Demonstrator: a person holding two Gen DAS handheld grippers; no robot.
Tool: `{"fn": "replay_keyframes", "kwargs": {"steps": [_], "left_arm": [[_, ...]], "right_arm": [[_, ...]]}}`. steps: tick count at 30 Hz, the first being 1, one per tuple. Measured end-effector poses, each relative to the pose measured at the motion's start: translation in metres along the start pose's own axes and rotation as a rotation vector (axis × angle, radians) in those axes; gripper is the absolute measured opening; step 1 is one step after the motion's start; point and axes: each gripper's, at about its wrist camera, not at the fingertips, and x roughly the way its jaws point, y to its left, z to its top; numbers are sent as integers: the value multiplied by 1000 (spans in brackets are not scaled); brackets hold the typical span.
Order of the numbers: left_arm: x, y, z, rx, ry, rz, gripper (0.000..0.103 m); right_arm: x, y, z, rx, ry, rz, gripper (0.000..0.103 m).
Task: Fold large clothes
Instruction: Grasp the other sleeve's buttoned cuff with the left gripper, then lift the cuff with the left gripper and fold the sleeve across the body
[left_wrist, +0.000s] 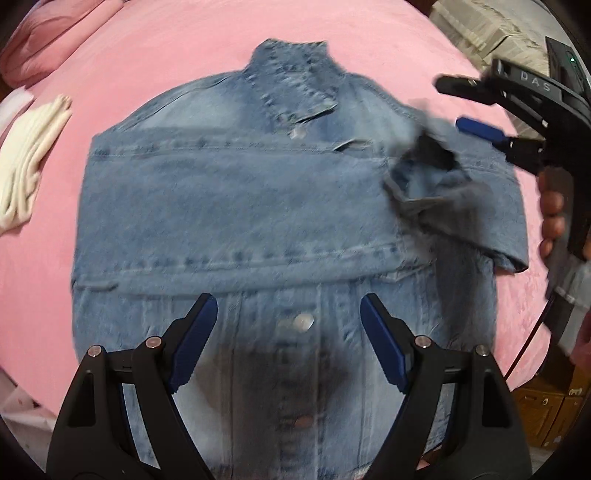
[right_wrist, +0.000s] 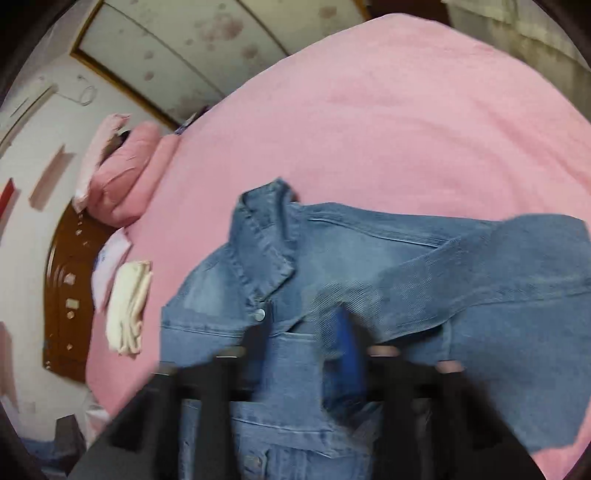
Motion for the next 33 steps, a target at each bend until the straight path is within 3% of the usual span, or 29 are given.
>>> {"fn": "replay_keyframes", "kwargs": {"steps": [5,8,11,16,23,25,27,32,33], "left_arm": [[13,-18,24,27,-29,-44,78],[27,-33,38,57,-43,-80,78],[42,-48,46,64,-45,-133,78],[76,-64,59,-31,-32,-221,77],[120,-78,74,-206,22,-138,67],[127,-85,76,-240,7,-98,66],[129,-97,78,-225,-19,-86,46],[133,-129,80,-144,-46,30,25],[131,-132,80,-144,-51,14,17]], "right_arm": [[-16,-20,-5,-5,-41,-52,75],[-23,-36,-16,10,-19,-78,80],[-29,-53,-30,-26,23,-165,80],[-43,-86,-61,-36,68,-210,80],[-92,-135,-107,27,1,-306,80],[-101,-146,-118,35,-14,-333,80],[-106,-160,-130,40,0,-360,80],[-99,-190,-152,68,59,-377,80],[-94,-193,-155,74,74,-371,80]]}}
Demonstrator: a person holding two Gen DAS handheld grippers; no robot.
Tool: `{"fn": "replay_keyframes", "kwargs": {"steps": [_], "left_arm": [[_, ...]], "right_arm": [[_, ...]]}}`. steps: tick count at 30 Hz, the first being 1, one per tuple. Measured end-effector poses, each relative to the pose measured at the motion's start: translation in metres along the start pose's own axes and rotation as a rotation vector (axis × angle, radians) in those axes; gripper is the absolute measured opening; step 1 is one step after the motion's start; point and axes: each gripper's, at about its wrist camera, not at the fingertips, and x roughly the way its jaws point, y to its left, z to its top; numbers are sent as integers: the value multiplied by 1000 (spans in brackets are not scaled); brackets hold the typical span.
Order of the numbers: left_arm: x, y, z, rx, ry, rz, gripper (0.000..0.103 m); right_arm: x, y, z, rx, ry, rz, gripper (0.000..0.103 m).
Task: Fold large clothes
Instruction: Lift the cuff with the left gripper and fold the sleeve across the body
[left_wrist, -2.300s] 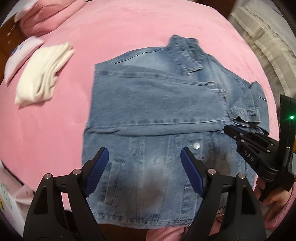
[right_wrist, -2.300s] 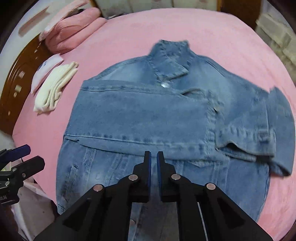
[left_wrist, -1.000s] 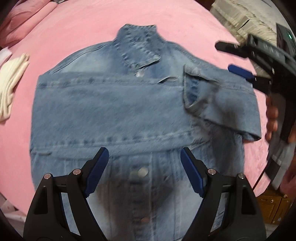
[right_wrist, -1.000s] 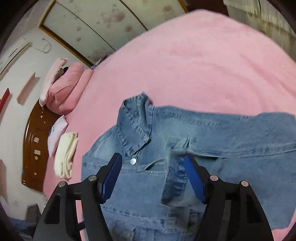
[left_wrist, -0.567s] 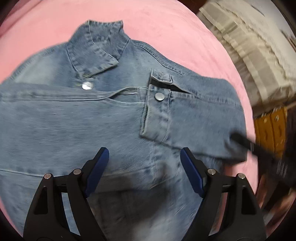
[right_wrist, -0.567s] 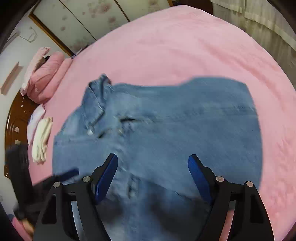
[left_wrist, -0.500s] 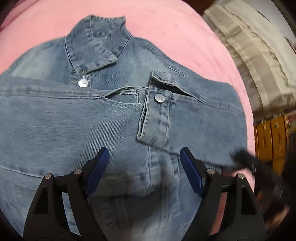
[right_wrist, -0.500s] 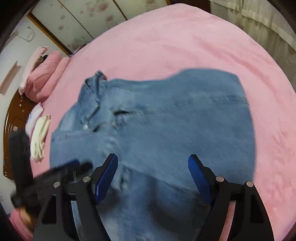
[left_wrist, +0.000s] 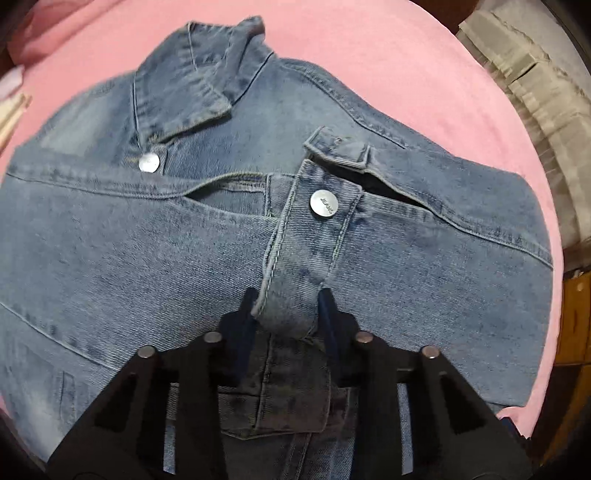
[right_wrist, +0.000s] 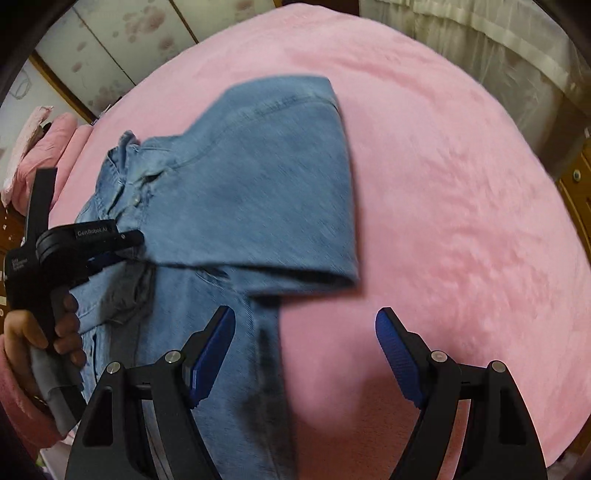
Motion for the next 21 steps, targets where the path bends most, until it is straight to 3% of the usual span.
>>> {"fn": "replay_keyframes", "kwargs": {"steps": [3,6,10,16,19,21], "left_arm": [[-15,-14,6,1,-11,-44,11],[-45,-37,17,70,-79,-61,10],[-88,-47,42,64,-162,-123,8],[-165,6,82,-61,-335,-155,8],[-193,46,90,-127,-431,-112,8],[-200,78,90,-163,-450,-75,8]], "right_arm": [[7,-3,-6,-28,25,20,80],[16,5,-8,-87,30,24,80],[20,21,-5,-140,18,40,80],[30,42,-5,-208,-2,20,80],[31,53,-4,-229,-16,8,80],[31,58,3,-236,-33,-9,80]]}}
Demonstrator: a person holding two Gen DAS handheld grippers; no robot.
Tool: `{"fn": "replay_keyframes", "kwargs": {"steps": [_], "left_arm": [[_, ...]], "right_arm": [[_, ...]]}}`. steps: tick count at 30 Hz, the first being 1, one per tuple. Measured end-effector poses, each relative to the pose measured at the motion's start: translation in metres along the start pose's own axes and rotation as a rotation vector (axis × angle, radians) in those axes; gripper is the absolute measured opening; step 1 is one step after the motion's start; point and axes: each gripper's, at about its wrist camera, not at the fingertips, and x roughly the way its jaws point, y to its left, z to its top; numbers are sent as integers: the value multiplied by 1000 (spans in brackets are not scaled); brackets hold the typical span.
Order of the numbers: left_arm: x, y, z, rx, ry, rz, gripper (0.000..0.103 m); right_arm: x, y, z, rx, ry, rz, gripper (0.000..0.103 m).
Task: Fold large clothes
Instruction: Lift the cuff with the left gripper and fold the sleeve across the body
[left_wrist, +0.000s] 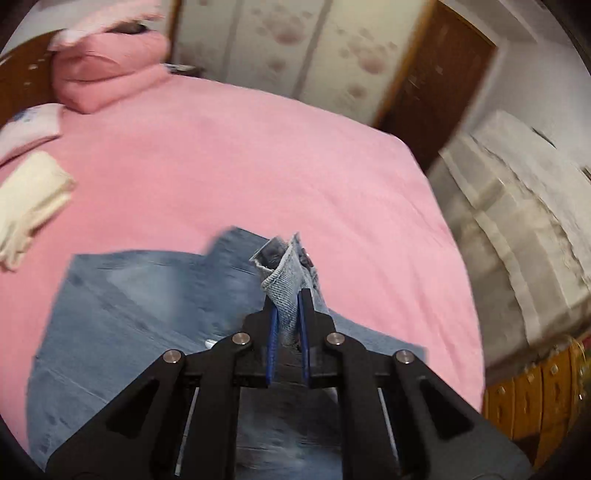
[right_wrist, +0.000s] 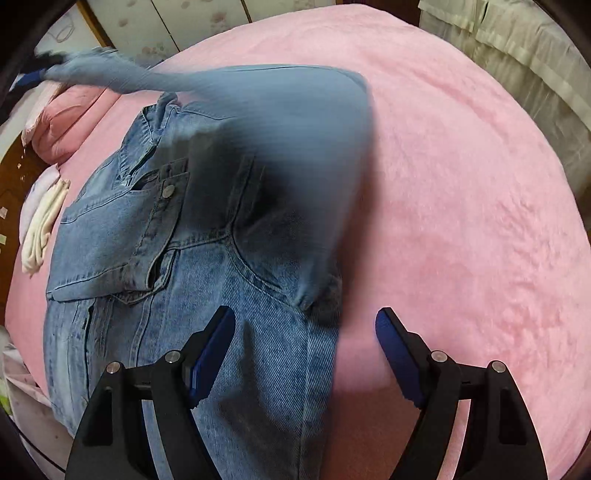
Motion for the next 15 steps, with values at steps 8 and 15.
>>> {"fn": "replay_keyframes", "kwargs": {"steps": [8,15], "left_arm": [[64,128,-70,-107,281,266,8],[98,175,-120,-125,362,284,9]], "right_arm": [[18,-4,10,64,-9,-81,80],[10,-15,4,103,7,-87,80]]}}
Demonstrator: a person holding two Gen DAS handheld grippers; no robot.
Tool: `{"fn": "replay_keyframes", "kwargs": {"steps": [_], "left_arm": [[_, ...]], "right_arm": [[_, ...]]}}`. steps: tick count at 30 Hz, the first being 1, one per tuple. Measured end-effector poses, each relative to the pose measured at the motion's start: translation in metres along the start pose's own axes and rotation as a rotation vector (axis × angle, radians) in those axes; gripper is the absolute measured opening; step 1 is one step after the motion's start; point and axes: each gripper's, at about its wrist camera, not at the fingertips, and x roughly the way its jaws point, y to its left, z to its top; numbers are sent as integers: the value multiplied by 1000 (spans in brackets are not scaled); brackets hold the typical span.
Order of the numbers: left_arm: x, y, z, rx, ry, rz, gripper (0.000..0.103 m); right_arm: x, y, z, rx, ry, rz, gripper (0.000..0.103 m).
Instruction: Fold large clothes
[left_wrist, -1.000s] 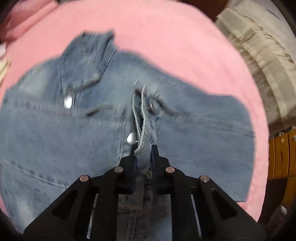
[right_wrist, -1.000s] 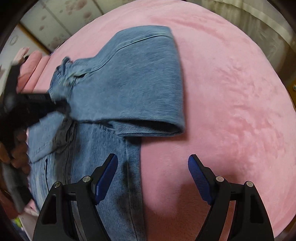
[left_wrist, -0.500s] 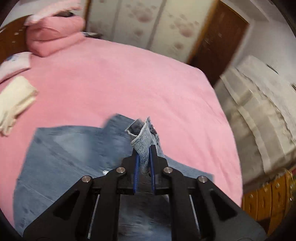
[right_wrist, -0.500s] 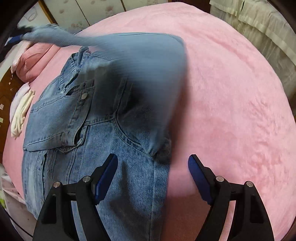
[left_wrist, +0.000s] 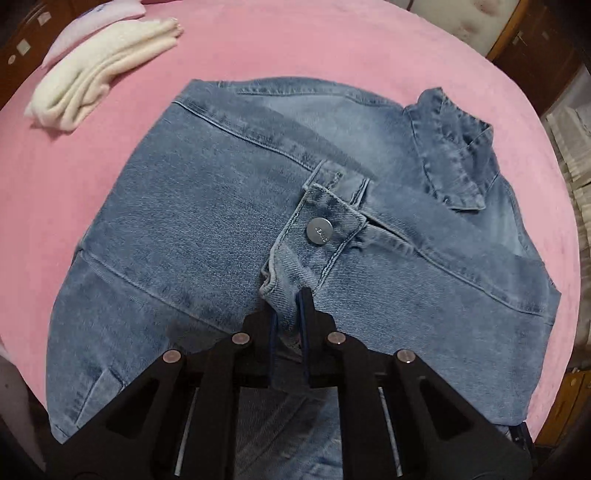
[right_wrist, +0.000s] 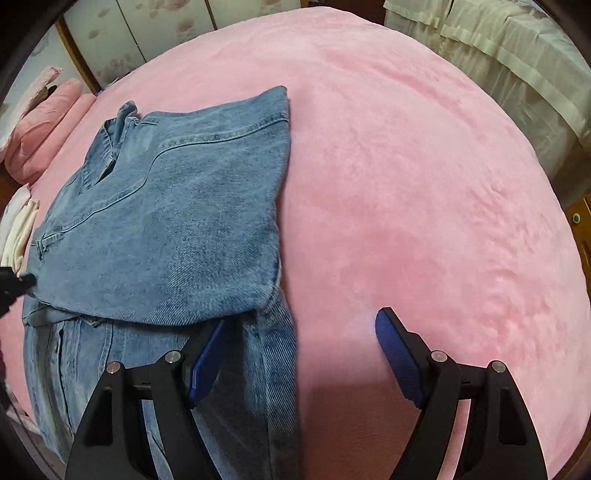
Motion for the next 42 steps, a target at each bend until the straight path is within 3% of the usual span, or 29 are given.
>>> {"fn": "replay_keyframes", "kwargs": {"steps": [1,4,7,9,10,11,13,14,18,19,21,22,23,25,27,28,30,32,34,35,36,37,39,42], "left_arm": [[3,-2,3,17,8,9,9],[11,2,9,21,33,32,16],[-14,8,8,-22,22,28,20],[-42,7,2,-6,-57,37,22],[-54,7,-1,7,-102,76,22],[-69,6,-7,29,-172,143,25],[-86,9,-17,48,-239,213,39],[-89,11,-18,47,-247,203,39],[-78,-2,-21,102,-126,-51,39],[-70,-15,-23,146,-89,-78,39],[-53,-42,-26,223,-51,-19,38],[-45,-54,-28,248,-30,-37,36],[-36,-65,-28,259,-8,-91,27],[-16,-84,-32,265,55,-186,22],[3,-99,-36,279,93,-160,14],[16,-104,-38,298,97,-63,14],[29,-102,-37,299,115,-16,14],[33,-90,-33,274,90,53,14],[37,-69,-29,284,62,154,14],[39,-60,-26,272,62,141,14],[42,-45,-22,245,76,74,11],[44,-37,-18,246,83,68,3],[48,-31,-11,266,98,50,2],[42,-26,-11,231,78,1,1]], "right_arm": [[-3,-2,-1,17,4,16,78],[-22,-11,-1,101,-3,62,55],[-35,3,6,106,-42,105,34],[-36,18,13,72,-68,124,28],[-32,28,16,52,-76,138,26],[-27,35,18,38,-75,140,26],[-7,49,24,27,-41,142,25],[7,55,25,30,-3,137,23],[22,86,23,-8,13,167,21],[24,94,22,-8,18,204,21],[25,107,20,-4,29,274,21],[26,116,19,-14,33,299,21],[28,123,19,-26,39,320,21],[32,130,18,-17,54,366,21],[37,132,20,19,84,431,21],[40,130,23,37,97,459,21],[48,125,30,48,128,481,17],[52,113,34,53,126,405,3],[54,85,41,123,98,317,0],[53,66,42,187,80,299,0],[53,51,42,233,70,301,0],[50,36,42,270,52,243,0],[40,23,45,280,12,117,0],[24,26,51,297,-41,125,0]]}}
